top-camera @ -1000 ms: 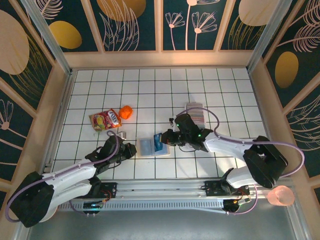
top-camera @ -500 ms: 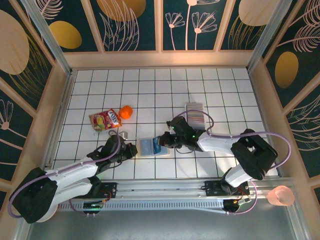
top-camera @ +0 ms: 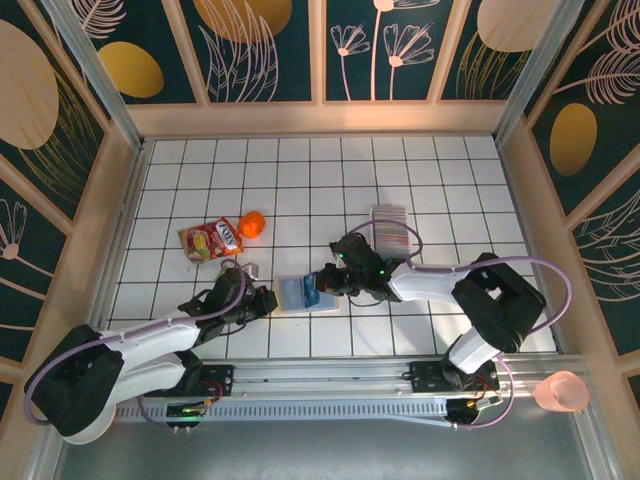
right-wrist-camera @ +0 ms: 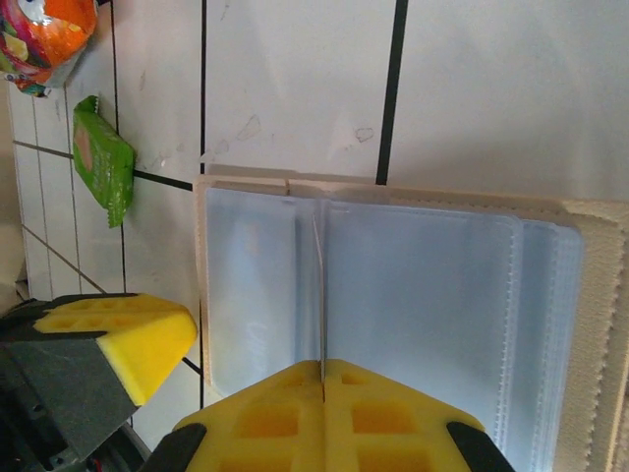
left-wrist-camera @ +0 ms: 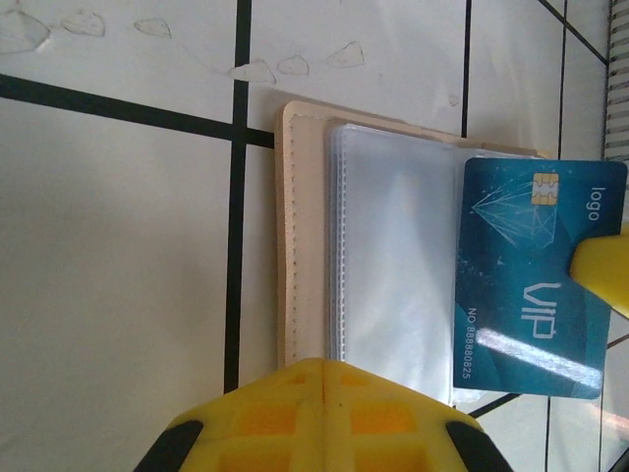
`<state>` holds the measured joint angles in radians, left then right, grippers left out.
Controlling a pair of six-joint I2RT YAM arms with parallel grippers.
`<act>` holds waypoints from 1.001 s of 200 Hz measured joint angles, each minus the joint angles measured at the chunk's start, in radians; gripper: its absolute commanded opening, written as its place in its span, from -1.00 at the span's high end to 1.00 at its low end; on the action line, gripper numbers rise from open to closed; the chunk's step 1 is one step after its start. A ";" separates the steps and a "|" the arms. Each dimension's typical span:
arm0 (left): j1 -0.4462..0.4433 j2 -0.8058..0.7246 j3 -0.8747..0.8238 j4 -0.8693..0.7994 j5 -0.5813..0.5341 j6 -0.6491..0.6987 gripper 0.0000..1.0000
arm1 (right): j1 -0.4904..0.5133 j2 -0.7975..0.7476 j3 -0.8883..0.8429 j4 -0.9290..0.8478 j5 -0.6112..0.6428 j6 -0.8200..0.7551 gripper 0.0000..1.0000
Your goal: Put the credit cards into the card holder
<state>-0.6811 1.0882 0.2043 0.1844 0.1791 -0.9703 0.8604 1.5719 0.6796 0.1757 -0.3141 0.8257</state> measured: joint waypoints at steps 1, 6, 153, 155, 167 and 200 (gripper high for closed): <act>0.000 0.000 0.000 0.000 0.000 0.000 0.92 | 0.000 0.000 0.000 0.001 0.000 0.000 1.00; 0.000 0.002 0.000 -0.001 0.000 0.001 0.92 | 0.000 0.000 0.000 0.002 0.000 0.000 1.00; 0.000 0.054 0.009 0.005 -0.030 0.045 0.93 | 0.000 -0.020 0.000 0.039 0.055 0.065 1.00; 0.000 0.053 0.009 0.005 -0.030 0.045 0.93 | 0.000 -0.020 0.000 0.042 0.055 0.069 1.00; 0.000 0.053 0.009 0.005 -0.030 0.045 0.93 | 0.000 -0.019 -0.001 0.053 0.055 0.074 1.00; 0.000 0.053 0.009 0.005 -0.030 0.045 0.93 | 0.001 -0.011 -0.002 0.070 0.052 0.076 1.00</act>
<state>-0.6811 1.1416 0.2131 0.1894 0.1490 -0.9253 0.8612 1.5604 0.6777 0.2459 -0.2623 0.9012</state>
